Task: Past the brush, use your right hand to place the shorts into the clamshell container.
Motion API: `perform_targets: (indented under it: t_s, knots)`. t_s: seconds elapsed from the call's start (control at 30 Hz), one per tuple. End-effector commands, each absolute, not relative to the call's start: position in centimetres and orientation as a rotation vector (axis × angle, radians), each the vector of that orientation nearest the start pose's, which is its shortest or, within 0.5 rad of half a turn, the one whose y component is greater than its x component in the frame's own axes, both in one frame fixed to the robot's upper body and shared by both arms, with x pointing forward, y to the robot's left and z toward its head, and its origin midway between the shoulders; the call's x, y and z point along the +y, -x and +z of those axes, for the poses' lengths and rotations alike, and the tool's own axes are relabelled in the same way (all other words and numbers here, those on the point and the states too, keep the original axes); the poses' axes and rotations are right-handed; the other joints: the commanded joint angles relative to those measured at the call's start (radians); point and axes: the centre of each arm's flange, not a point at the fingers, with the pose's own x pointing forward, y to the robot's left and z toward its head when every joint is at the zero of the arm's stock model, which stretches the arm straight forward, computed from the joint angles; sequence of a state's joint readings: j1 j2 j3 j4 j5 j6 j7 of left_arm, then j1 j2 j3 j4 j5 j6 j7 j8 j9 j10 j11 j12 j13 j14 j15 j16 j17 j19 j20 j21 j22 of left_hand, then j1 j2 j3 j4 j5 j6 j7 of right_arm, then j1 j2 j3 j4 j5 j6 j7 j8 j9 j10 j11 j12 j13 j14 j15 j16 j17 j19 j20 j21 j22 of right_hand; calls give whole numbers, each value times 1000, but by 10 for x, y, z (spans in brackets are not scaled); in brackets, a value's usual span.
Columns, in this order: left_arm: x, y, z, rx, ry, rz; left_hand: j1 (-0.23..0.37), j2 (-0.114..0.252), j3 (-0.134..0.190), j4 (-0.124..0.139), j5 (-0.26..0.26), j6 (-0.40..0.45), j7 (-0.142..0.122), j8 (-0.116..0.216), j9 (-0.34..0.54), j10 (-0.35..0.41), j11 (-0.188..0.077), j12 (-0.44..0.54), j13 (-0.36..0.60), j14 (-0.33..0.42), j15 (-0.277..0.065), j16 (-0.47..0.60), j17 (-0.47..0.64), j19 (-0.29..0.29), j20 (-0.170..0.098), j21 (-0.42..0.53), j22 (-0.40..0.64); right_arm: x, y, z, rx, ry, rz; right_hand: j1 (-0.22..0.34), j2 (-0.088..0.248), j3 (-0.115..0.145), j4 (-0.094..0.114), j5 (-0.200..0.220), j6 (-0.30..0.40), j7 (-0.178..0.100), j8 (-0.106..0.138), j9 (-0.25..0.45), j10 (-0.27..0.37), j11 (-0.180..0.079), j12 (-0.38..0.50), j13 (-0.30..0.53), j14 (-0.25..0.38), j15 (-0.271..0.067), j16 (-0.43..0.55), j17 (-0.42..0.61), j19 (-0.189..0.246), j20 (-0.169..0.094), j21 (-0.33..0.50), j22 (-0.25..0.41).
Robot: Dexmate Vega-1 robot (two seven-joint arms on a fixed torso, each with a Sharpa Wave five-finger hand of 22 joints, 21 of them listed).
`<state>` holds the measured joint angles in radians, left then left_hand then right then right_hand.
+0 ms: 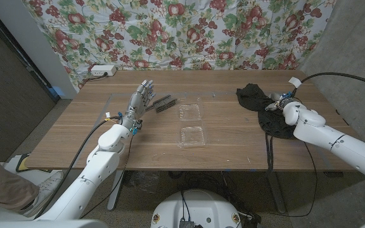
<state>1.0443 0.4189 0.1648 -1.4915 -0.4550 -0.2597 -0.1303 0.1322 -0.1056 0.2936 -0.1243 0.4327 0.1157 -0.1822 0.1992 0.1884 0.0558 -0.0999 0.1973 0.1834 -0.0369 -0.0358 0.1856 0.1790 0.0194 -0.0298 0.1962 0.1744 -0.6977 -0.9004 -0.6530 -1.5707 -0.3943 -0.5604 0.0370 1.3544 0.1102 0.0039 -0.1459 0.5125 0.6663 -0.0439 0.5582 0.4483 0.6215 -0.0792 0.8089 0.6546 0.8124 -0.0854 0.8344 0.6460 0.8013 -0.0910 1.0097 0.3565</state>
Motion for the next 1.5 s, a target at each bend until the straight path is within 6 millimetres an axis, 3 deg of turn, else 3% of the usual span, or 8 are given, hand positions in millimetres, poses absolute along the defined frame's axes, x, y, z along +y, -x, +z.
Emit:
perform_targets:
  t_s: [0.03,0.57,1.5]
  knots:
    - [280,-608,-48,-649,-31,-252,-6,7,-4,2,1,4,-4,0,2,0,-3,6,6,-10,-57,3,2,5,-35,0,3,-385,-639,-9,-149,1349,-346,75,42,6,2,-26,114,5,42,3,121,-26,6,-26,85,-144,39,-18,19,-127,91,19]
    - [277,-605,-52,-648,-28,-251,-7,7,-5,3,2,8,-4,1,2,-1,-3,5,6,-10,-57,3,2,6,-35,0,3,-384,-632,-5,-172,1347,-361,142,17,11,-9,-46,210,9,62,-30,182,-11,-15,-49,127,-143,22,-58,33,-137,168,12]
    - [275,-608,-50,-648,-32,-264,-8,9,-7,3,2,10,-3,1,2,0,-3,6,6,-11,-56,2,2,6,-35,0,3,-383,-600,23,-304,1269,-452,161,12,9,5,-53,219,14,73,-25,196,7,-23,-57,169,-143,-12,-60,37,-136,198,-14]
